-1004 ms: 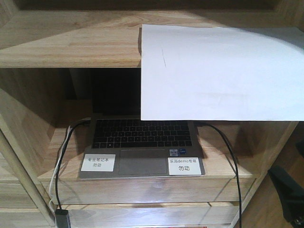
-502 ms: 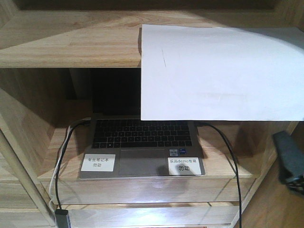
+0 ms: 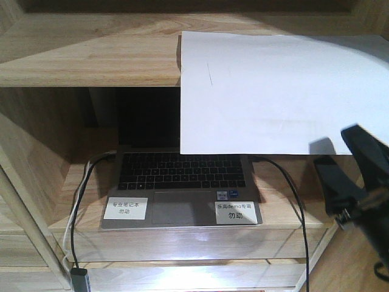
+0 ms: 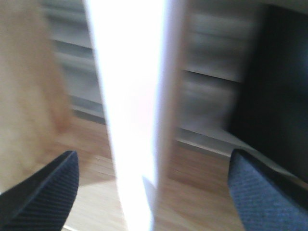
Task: Grab stapler and paper to desk for stapling
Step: 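Grasp the white paper edge with the right gripper and pull it off the shelf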
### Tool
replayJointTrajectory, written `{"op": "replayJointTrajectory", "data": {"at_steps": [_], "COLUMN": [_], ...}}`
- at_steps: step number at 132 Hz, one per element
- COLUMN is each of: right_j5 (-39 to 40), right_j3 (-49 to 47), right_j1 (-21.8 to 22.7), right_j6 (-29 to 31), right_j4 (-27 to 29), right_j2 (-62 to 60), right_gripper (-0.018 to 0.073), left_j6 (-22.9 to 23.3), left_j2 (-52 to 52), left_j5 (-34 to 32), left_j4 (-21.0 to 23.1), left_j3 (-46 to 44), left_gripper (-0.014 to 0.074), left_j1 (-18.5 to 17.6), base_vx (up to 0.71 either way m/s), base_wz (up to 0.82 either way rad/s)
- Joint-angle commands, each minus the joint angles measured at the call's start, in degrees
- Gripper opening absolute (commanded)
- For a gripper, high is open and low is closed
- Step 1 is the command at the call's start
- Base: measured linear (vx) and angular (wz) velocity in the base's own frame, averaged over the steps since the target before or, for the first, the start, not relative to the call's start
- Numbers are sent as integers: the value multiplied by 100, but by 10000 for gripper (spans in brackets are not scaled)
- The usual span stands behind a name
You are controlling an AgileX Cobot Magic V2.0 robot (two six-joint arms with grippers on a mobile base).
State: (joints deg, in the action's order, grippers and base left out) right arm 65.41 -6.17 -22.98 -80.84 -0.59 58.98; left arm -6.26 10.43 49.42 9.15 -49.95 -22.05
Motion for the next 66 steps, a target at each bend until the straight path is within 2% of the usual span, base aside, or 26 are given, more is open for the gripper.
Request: {"op": "replayJointTrajectory", "data": {"at_steps": [1,34,66], "right_j5": [1174,1174,1174], "right_j3": [-406,-980,-1362], "right_j1": [14,0,0], "right_j6": [106,99,106], "right_j4": [-82,-82,-42], "right_j2": [144,749,826], "right_gripper": [594,594,594], "left_j6": [11,11,11], "left_j2": [107,107,107], "left_j5": [-707,-696,-696], "left_j4": [96,96,96], "left_j3": [-117,-117,-117], "left_gripper": [-6,-6,-6], "left_j1": [-30,-30,-30], "base_vx": [0,0,0], "base_wz": [0,0,0]}}
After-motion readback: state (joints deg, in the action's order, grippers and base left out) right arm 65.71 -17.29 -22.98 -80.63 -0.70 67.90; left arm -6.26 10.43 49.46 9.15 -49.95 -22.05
